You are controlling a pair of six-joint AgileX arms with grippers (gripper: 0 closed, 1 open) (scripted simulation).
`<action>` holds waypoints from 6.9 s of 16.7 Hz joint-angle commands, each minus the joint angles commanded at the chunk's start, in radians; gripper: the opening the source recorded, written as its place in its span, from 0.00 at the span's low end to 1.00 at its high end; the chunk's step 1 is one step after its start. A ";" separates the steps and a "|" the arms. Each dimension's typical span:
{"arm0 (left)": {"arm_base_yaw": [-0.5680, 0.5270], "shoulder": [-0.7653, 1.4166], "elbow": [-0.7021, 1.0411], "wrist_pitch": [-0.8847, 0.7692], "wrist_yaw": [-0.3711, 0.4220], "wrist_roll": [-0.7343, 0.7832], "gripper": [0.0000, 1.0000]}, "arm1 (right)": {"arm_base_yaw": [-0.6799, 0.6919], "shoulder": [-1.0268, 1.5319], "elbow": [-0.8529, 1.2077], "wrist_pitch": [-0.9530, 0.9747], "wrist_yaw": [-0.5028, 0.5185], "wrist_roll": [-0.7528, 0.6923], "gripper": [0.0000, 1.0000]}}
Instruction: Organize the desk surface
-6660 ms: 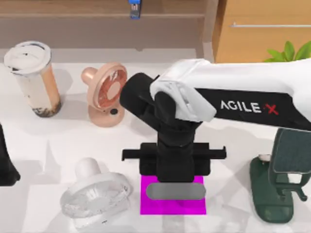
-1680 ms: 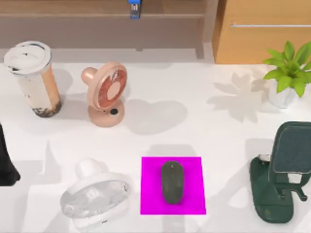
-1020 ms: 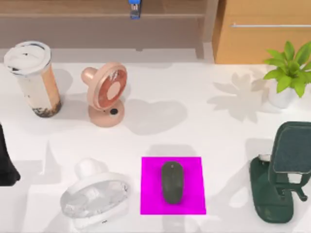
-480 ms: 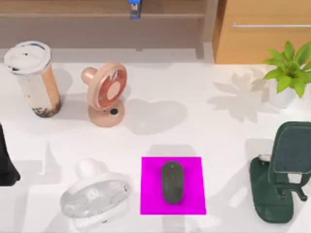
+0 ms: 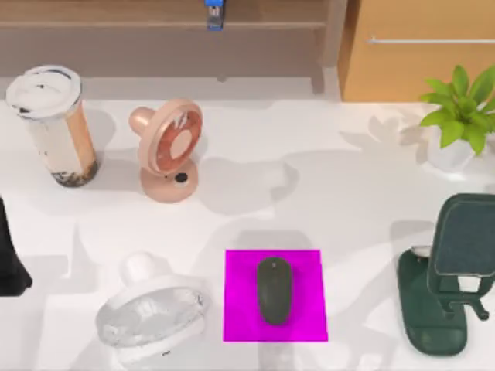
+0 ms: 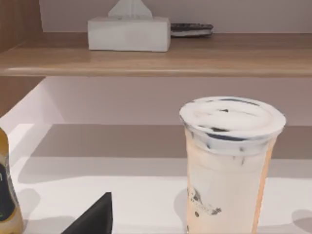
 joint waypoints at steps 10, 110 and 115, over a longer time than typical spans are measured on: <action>0.000 0.000 0.000 0.000 0.000 0.000 1.00 | 0.831 -0.695 -0.418 0.070 0.412 0.680 0.00; 0.000 0.000 0.000 0.000 0.000 0.000 1.00 | 0.696 -1.513 -1.203 0.774 0.225 0.576 1.00; 0.000 0.000 0.000 0.000 0.000 0.000 1.00 | 0.483 -1.646 -1.285 0.912 0.067 0.444 1.00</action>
